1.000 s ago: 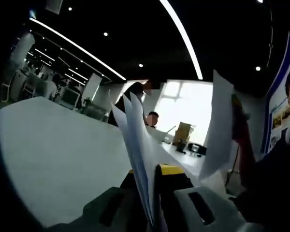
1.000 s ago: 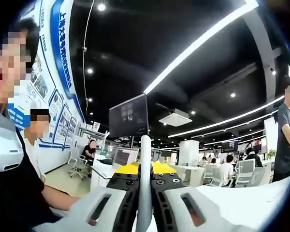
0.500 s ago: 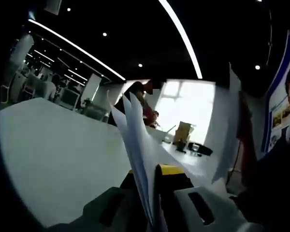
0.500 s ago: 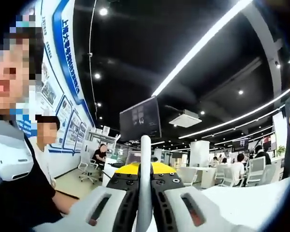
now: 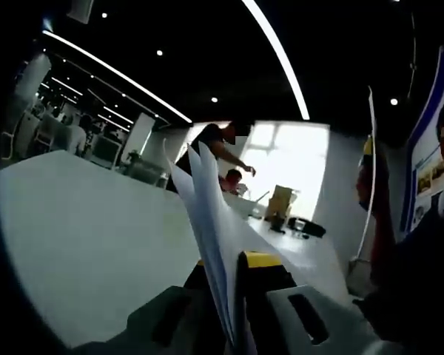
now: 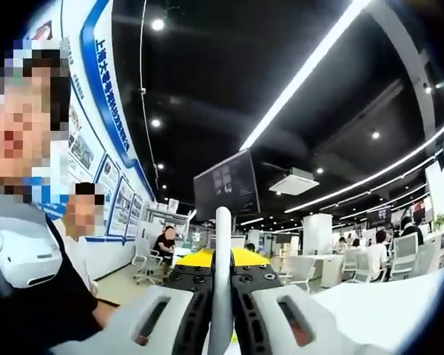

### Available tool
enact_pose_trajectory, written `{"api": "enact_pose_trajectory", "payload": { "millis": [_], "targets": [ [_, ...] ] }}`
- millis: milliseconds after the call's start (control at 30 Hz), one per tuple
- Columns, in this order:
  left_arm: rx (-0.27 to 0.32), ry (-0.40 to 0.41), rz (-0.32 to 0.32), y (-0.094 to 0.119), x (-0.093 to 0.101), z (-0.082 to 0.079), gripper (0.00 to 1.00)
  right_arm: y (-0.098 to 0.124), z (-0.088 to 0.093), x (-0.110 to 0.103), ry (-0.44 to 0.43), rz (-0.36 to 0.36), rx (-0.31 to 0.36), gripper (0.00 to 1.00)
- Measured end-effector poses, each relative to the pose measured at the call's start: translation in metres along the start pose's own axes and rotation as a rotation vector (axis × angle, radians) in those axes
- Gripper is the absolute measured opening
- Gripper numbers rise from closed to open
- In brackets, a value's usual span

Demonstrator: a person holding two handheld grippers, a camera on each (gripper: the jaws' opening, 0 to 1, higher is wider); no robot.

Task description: Organize the stack of printing papers by aligning and flattening the scattered papers on the table

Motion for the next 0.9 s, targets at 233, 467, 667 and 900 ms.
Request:
{"api": "enact_pose_trajectory", "payload": {
  "millis": [233, 467, 667, 900],
  "targets": [
    [-0.001, -0.002, -0.001, 0.0, 0.001, 0.0, 0.07, -0.003, 0.002, -0.004, -0.035, -0.023, 0.015, 0.02],
    [-0.001, -0.004, 0.0, 0.0, 0.001, 0.0, 0.07, -0.005, 0.002, -0.01, -0.076, -0.048, 0.032, 0.02],
    [-0.002, -0.005, 0.0, 0.0, 0.001, 0.0, 0.07, -0.007, -0.001, -0.017, -0.114, -0.081, 0.062, 0.02],
    [-0.002, -0.006, 0.0, 0.0, 0.002, 0.001, 0.07, -0.009, 0.005, -0.018, -0.198, -0.096, 0.078, 0.02]
  ]
}}
Point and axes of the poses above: the point that each gripper's makers call its tool centre point, and the gripper's own axes: y roughly backward along the fingers, x roughly to its right, z roughly out of its underside, the point moved 9 cm from there along y, roughly backward along the fingers, and after that the axes turned 14 degrees about y, right-handed, at the moved point
